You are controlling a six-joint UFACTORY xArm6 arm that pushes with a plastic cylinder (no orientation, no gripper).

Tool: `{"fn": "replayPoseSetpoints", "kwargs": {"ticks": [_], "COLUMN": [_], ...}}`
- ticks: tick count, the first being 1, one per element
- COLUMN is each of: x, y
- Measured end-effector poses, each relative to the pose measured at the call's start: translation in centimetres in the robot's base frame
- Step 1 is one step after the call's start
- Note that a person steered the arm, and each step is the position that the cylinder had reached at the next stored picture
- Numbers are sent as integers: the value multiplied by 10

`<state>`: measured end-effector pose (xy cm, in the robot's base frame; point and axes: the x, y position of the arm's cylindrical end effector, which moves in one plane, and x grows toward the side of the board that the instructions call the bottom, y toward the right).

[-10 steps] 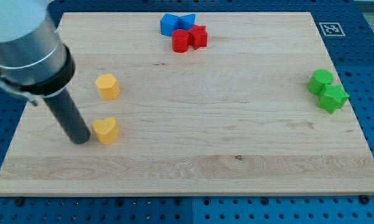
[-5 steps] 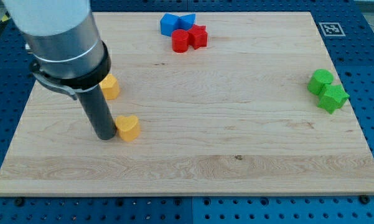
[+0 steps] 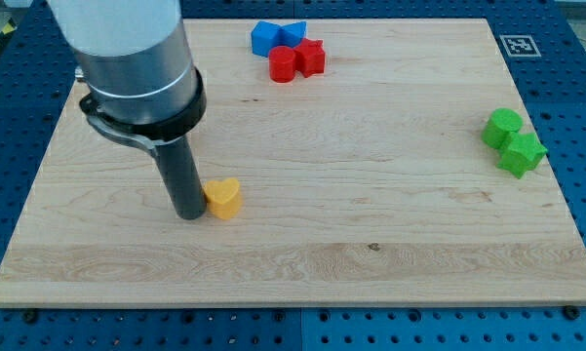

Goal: Push the yellow heart towards the green blocks

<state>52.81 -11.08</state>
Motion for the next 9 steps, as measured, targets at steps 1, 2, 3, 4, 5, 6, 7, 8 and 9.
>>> {"fn": "replayPoseSetpoints", "kwargs": {"ticks": [1,2,3,4,5,6,7,8,9], "x": [-1,-4,-4,-4,-4,-4,-4,-4,-5], "y": [14,23,25,44,48,49,62,74,85]}}
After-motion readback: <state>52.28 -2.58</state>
